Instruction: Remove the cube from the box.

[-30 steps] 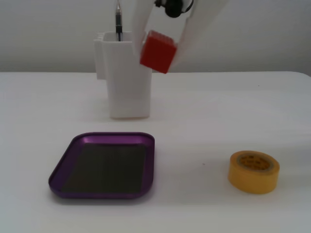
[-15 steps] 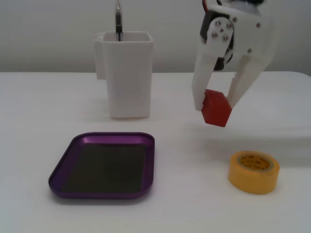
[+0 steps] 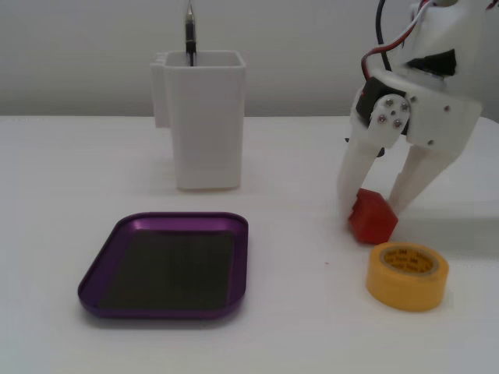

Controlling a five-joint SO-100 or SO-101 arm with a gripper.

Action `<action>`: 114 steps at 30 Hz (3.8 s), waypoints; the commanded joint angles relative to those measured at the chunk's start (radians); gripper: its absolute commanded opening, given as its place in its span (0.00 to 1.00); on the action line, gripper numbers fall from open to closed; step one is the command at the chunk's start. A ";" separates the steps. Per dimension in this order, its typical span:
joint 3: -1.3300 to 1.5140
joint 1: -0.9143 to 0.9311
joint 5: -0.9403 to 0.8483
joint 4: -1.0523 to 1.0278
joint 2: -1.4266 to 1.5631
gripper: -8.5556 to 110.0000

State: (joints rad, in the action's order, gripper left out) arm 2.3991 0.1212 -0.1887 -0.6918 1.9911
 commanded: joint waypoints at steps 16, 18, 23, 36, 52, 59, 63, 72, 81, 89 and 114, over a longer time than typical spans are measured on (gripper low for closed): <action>-0.055 -0.017 0.008 -0.017 0.184 0.24; -0.055 -0.018 0.008 -0.049 0.245 0.25; -0.055 -0.020 0.061 -0.100 0.413 0.25; 0.063 -0.123 0.169 -0.313 0.867 0.25; 0.637 -0.123 0.173 -0.319 1.439 0.25; 0.709 -0.124 0.175 -0.314 1.462 0.25; 0.707 -0.124 0.175 -0.319 1.462 0.23; 0.710 -0.124 0.178 -0.321 1.460 0.10; 0.710 -0.129 0.170 -0.304 1.460 0.10; 0.710 -0.129 0.170 -0.304 1.462 0.10; 0.710 -0.129 0.170 -0.304 1.462 0.10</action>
State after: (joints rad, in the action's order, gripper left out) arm 3.0971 -0.0015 -0.0199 -1.0094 3.3594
